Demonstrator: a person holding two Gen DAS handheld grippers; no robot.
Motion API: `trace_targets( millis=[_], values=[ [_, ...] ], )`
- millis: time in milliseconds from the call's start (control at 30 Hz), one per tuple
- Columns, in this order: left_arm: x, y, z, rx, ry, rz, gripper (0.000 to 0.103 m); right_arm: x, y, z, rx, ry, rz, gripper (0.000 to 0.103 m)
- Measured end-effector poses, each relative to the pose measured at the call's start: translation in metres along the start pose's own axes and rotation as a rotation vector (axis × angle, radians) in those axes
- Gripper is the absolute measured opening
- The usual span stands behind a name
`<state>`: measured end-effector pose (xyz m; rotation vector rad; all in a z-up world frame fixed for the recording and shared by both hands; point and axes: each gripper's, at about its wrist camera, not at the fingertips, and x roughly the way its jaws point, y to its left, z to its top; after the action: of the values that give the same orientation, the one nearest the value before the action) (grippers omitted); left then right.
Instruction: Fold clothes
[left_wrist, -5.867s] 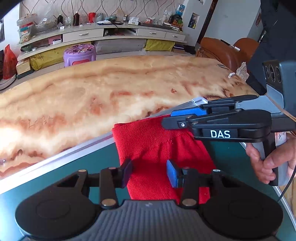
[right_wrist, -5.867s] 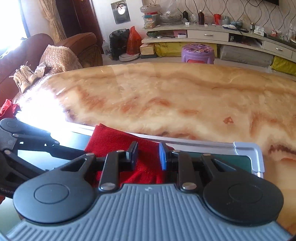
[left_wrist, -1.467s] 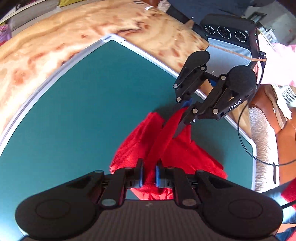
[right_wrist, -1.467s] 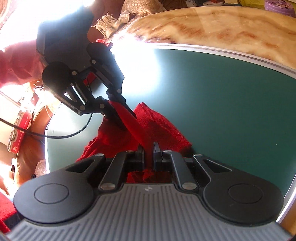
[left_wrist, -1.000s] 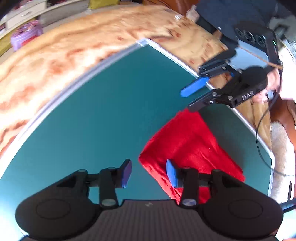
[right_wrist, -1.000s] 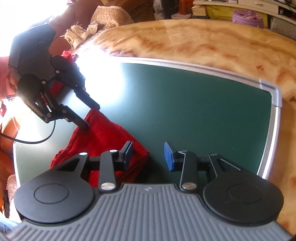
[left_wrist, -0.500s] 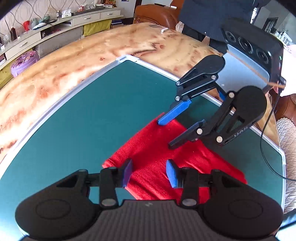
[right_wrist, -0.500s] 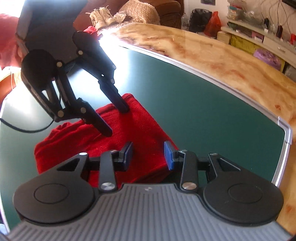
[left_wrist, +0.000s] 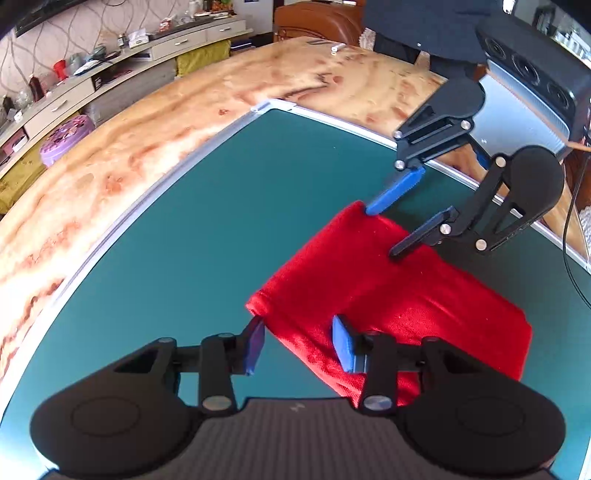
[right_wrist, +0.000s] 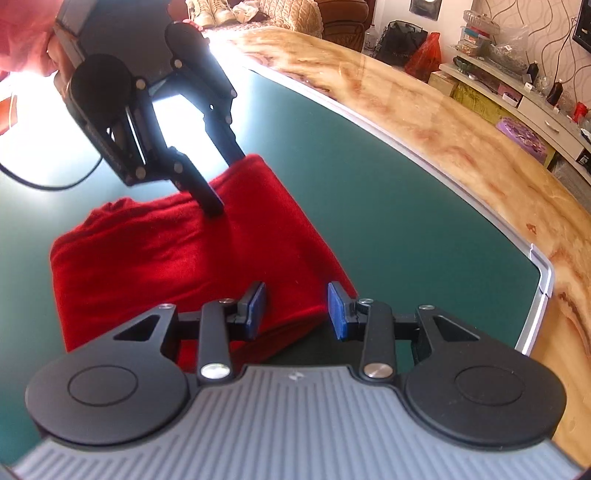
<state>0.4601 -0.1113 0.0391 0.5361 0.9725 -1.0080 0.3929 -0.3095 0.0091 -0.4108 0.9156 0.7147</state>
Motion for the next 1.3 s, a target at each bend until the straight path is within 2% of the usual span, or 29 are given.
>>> trace_targets(
  millis=[167, 200, 300, 400, 433, 500, 733, 833, 933, 1067, 1133, 1200, 1300],
  values=[
    [-0.011, -0.004, 0.001, -0.001, -0.014, 0.040, 0.046, -0.007, 0.003, 0.001, -0.041, 0.020, -0.064, 0.043],
    [-0.019, -0.007, 0.001, -0.010, -0.035, 0.028, 0.046, -0.011, 0.005, 0.002, -0.040, 0.017, -0.068, 0.043],
    [-0.037, -0.025, 0.003, 0.003, -0.082, -0.072, 0.046, -0.023, 0.016, 0.007, -0.010, -0.024, 0.015, 0.043],
    [-0.025, -0.052, 0.001, 0.107, -0.022, -0.120, 0.046, -0.017, 0.039, 0.009, -0.066, -0.010, 0.073, 0.043],
    [-0.018, -0.054, -0.003, 0.114, 0.010, -0.129, 0.046, -0.012, 0.045, 0.009, -0.084, 0.003, 0.081, 0.043],
    [-0.008, -0.056, -0.013, 0.114, 0.048, -0.136, 0.046, -0.003, 0.051, 0.005, -0.092, 0.030, 0.101, 0.043],
    [-0.010, -0.041, -0.029, 0.017, 0.063, -0.136, 0.049, -0.014, 0.026, -0.020, 0.040, 0.058, 0.128, 0.043],
    [-0.027, -0.050, -0.023, 0.019, 0.017, -0.130, 0.047, -0.026, 0.032, -0.018, 0.041, 0.050, 0.121, 0.043],
    [-0.041, -0.069, -0.021, 0.048, -0.025, -0.169, 0.048, -0.040, 0.056, -0.010, -0.008, 0.011, 0.160, 0.043],
    [-0.023, -0.095, -0.035, 0.120, 0.045, -0.157, 0.048, -0.035, 0.090, -0.012, -0.090, 0.033, 0.134, 0.043],
    [-0.017, -0.097, -0.044, 0.134, 0.053, -0.151, 0.048, -0.028, 0.099, -0.020, -0.129, 0.065, 0.102, 0.043],
    [-0.016, -0.095, -0.049, 0.124, 0.039, -0.153, 0.048, -0.028, 0.103, -0.031, -0.164, 0.057, 0.080, 0.043],
    [-0.018, -0.091, -0.046, 0.116, 0.042, -0.162, 0.048, -0.030, 0.099, -0.030, -0.135, 0.072, 0.078, 0.043]
  ],
)
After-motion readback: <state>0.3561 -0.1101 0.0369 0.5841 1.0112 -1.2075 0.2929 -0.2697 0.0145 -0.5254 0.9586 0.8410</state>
